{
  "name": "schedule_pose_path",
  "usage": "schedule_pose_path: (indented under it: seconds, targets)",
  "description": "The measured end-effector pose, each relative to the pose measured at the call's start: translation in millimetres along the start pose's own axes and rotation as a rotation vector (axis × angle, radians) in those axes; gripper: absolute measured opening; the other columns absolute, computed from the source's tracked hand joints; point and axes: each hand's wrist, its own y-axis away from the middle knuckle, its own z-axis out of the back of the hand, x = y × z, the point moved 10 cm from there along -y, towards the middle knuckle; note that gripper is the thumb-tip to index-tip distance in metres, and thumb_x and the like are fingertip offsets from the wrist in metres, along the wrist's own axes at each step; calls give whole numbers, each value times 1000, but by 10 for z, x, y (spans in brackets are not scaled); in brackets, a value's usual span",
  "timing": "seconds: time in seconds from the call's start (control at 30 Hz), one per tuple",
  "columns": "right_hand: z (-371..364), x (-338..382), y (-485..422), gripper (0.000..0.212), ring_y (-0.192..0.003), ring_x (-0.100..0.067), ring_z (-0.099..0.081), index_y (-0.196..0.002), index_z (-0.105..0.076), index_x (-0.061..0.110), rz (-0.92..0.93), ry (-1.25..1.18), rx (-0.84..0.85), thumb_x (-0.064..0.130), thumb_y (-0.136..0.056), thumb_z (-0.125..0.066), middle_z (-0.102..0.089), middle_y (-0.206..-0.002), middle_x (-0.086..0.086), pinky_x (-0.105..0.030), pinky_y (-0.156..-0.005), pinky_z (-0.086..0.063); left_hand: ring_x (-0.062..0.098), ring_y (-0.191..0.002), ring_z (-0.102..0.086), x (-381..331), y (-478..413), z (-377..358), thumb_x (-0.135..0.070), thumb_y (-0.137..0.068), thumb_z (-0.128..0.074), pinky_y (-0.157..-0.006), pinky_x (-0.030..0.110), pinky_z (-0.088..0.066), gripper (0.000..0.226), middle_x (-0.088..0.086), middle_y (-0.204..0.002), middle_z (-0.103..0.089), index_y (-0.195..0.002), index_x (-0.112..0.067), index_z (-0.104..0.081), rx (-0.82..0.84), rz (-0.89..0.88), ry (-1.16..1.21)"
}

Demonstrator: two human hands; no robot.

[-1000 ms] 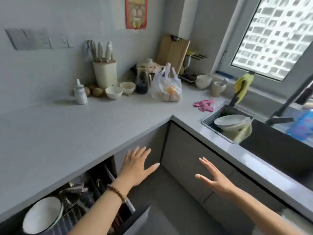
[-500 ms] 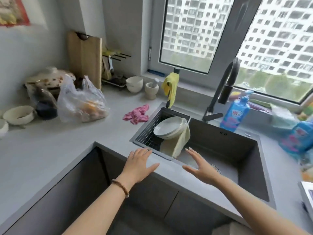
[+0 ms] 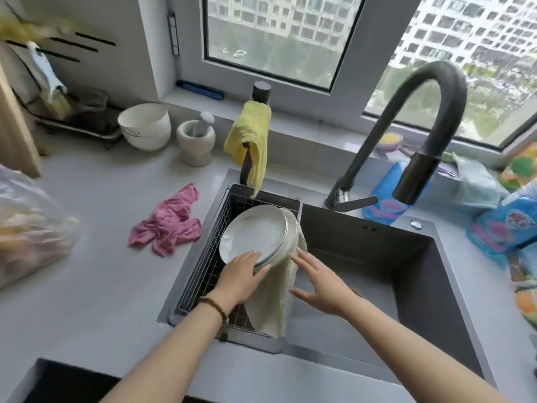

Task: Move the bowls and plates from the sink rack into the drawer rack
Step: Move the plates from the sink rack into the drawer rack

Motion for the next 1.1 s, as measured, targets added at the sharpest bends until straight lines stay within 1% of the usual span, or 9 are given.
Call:
schedule_pose_path:
  seconds: [0.13,0.23,0.3,0.4,0.5,0.63,0.8,1.0,1.1]
  targets:
    - [-30,-10,-223,77,-149,-12,-5,-152,-10,36,41,123,19,52,-91,-53,2,-161,14,-29,-119,-11,18,-133,-40,-2,-286,-165,-44,-98,-37,-110,34,-34,51,0,-146,-43,-142,-19,-38,79,-3,112]
    - [-75,-64,-301,77,-149,-13,-3,-152,-8,37,56,195,37,55,-91,-50,8,-161,15,-33,-121,-11,22,-116,-56,-13,-358,-201,-38,-96,-44,-96,37,-46,37,1,-125,-63,-128,-21,-55,50,-4,177]
    - [-102,-78,-325,76,-150,-14,-3,-152,-8,37,63,206,39,54,-91,-50,9,-160,15,-34,-121,-11,21,-107,-61,-13,-354,-196,-31,-95,-48,-90,38,-49,28,0,-113,-69,-118,-23,-62,23,-3,207]
    - [-152,-68,-318,76,-150,-14,-2,-152,-7,37,70,223,43,55,-92,-49,16,-159,15,-32,-120,-11,17,-99,-64,-27,-326,-194,-24,-93,-52,-87,36,-51,23,-3,-104,-72,-111,-27,-65,-2,-14,227]
    - [-172,-59,-312,77,-150,-14,0,-153,-5,37,58,222,35,55,-92,-48,24,-153,18,-32,-120,-10,17,-94,-66,-80,-308,-143,-25,-92,-54,-84,34,-52,20,-2,-99,-73,-106,-25,-68,-63,-46,194]
    - [-199,-72,-325,77,-150,-15,1,-152,-3,37,19,218,41,57,-92,-46,18,-159,14,-35,-121,-9,17,-89,-66,-79,-272,-69,-26,-92,-54,-79,34,-52,18,-2,-92,-73,-99,-23,-70,-114,-52,200]
    - [-176,-32,-377,76,-150,-15,2,-152,-4,38,-26,149,41,58,-92,-45,15,-160,12,-37,-121,-11,21,-78,-62,-101,-234,167,-23,-95,-48,-67,29,-46,23,3,-83,-70,-91,-14,-69,-175,-71,142]
    - [-137,34,-375,76,-150,-18,3,-153,-9,35,-83,81,43,60,-91,-45,9,-162,7,-39,-120,-7,22,-78,-64,-43,-168,648,-23,-94,-51,-73,39,-53,24,7,-84,-71,-90,-11,-71,-236,-40,287]
    - [-108,110,-359,82,-150,-20,4,-153,-9,30,-115,12,6,63,-89,-47,4,-163,3,-41,-121,-4,18,-91,-65,-1,-20,880,-21,-93,-53,-79,31,-53,24,4,-101,-72,-106,-10,-70,-299,10,438]
